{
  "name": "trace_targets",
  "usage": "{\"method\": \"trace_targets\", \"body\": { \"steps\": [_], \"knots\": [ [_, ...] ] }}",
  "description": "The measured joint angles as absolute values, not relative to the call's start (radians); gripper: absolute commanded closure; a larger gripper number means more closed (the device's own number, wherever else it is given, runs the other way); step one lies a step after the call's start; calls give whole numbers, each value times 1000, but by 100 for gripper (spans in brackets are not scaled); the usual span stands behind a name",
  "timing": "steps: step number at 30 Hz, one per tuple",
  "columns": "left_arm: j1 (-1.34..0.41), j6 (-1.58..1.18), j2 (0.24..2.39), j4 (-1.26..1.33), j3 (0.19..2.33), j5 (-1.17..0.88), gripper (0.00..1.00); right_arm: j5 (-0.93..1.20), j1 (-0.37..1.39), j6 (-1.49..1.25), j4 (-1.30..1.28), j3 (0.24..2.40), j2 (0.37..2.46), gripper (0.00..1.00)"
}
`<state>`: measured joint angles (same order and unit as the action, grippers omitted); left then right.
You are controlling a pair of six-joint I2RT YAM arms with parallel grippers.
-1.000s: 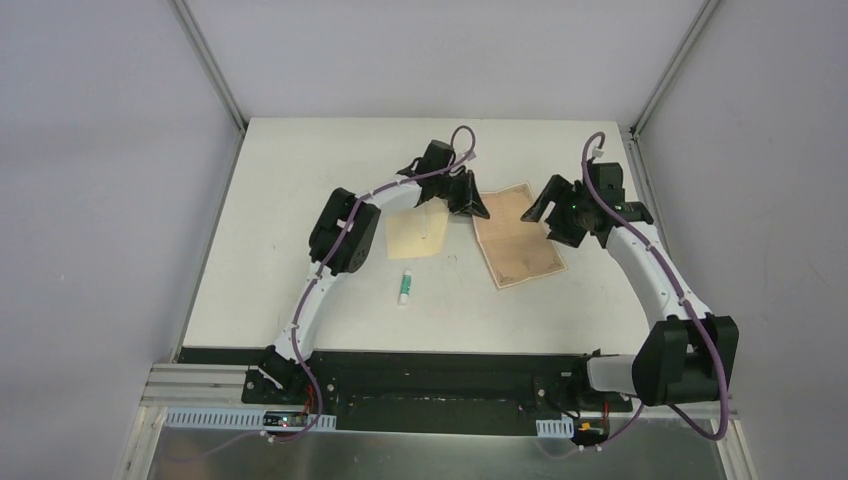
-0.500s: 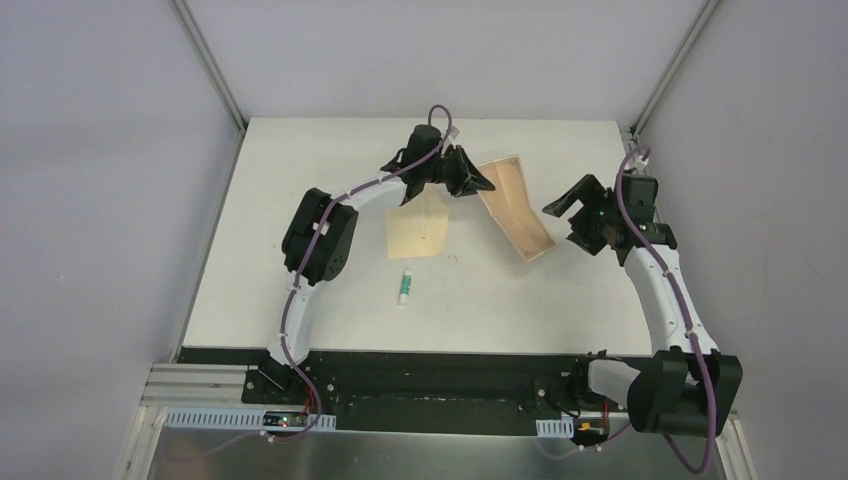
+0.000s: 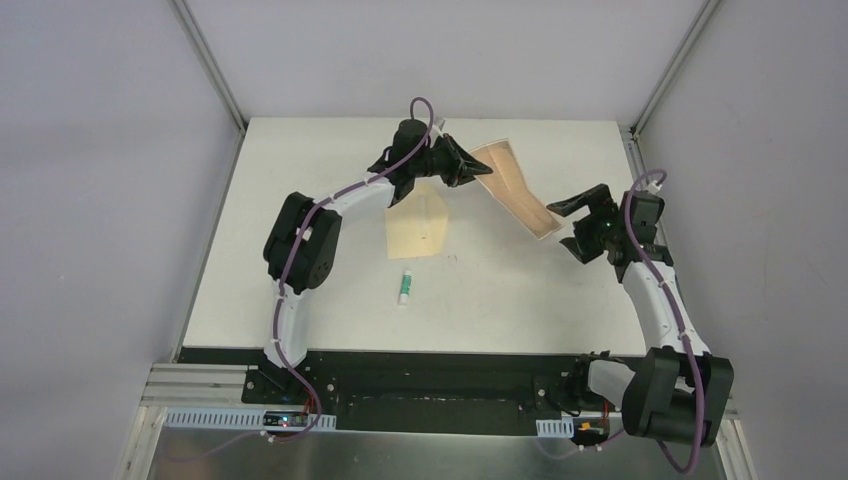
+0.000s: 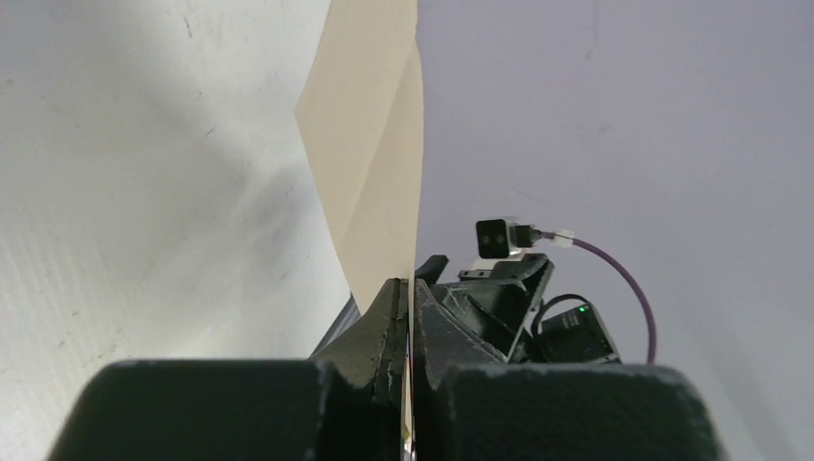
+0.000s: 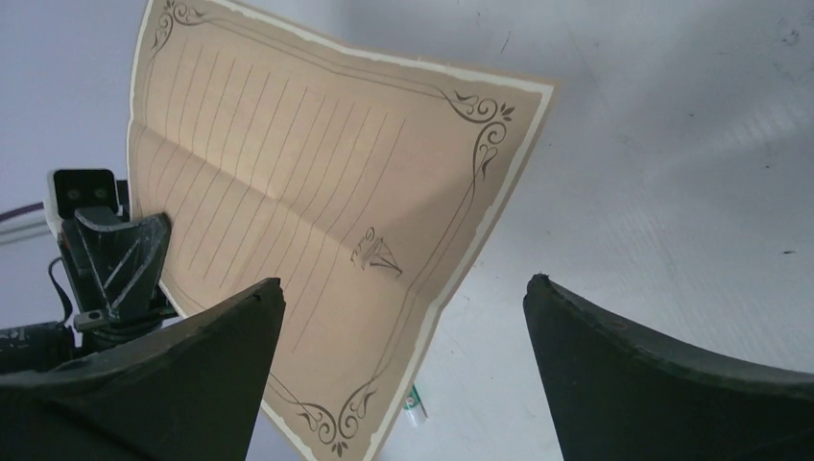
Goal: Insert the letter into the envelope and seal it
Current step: Fold the letter.
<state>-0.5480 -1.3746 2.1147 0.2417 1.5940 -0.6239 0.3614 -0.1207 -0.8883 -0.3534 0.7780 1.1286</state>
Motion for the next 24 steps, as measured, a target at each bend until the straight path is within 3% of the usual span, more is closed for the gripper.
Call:
{"method": "trace_targets", "body": {
  "steps": [13, 18, 24],
  "knots": [
    [-548, -1423, 2016, 308, 1528, -611, 100, 406, -134, -1140, -96, 696, 1139, 7],
    [-548, -1426, 2002, 326, 1520, -611, 100, 406, -134, -1188, -47, 676, 1139, 21],
    [-548, -1424, 1984, 337, 1504, -614, 100, 414, -134, -1249, 38, 672, 1158, 49]
  ]
}}
